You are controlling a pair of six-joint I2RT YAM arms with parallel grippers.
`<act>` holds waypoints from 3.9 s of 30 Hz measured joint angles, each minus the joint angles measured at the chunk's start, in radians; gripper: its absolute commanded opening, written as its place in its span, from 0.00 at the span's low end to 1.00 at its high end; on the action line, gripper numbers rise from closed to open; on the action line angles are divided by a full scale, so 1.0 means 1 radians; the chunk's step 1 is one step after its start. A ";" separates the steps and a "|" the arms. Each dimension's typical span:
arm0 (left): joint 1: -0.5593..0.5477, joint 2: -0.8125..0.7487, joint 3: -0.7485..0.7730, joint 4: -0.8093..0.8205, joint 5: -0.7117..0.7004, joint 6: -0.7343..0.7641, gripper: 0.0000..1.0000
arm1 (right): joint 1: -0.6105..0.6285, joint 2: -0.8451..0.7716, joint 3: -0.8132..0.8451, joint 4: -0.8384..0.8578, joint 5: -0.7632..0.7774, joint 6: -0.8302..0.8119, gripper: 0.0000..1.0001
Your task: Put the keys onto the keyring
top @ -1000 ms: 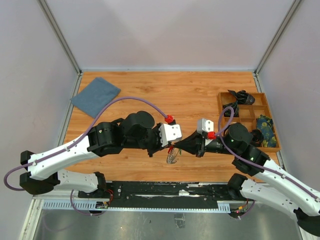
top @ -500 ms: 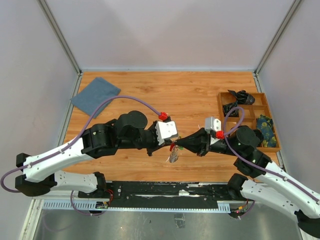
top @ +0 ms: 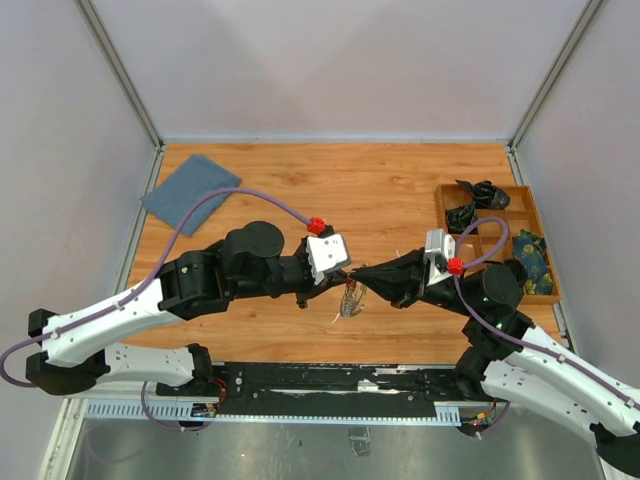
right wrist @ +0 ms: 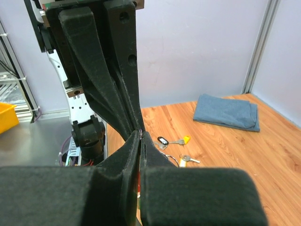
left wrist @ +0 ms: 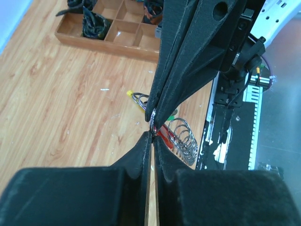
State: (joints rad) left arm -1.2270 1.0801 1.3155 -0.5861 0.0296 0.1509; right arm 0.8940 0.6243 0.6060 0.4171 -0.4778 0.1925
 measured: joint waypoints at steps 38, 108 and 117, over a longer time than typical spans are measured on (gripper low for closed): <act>0.000 -0.130 -0.179 0.377 0.153 -0.092 0.32 | 0.000 -0.058 0.019 0.066 -0.147 -0.030 0.00; -0.003 0.359 0.337 -0.666 -0.176 -0.069 0.00 | 0.266 0.040 -0.001 -0.309 0.158 -0.552 0.33; -0.003 0.363 0.338 -0.685 -0.178 -0.069 0.00 | 0.377 0.141 -0.001 -0.248 0.419 -0.657 0.31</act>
State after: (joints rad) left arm -1.2301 1.4429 1.6531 -1.2713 -0.1486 0.0814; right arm 1.2713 0.7654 0.6048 0.1692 -0.0589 -0.4644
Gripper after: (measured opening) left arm 0.020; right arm 0.323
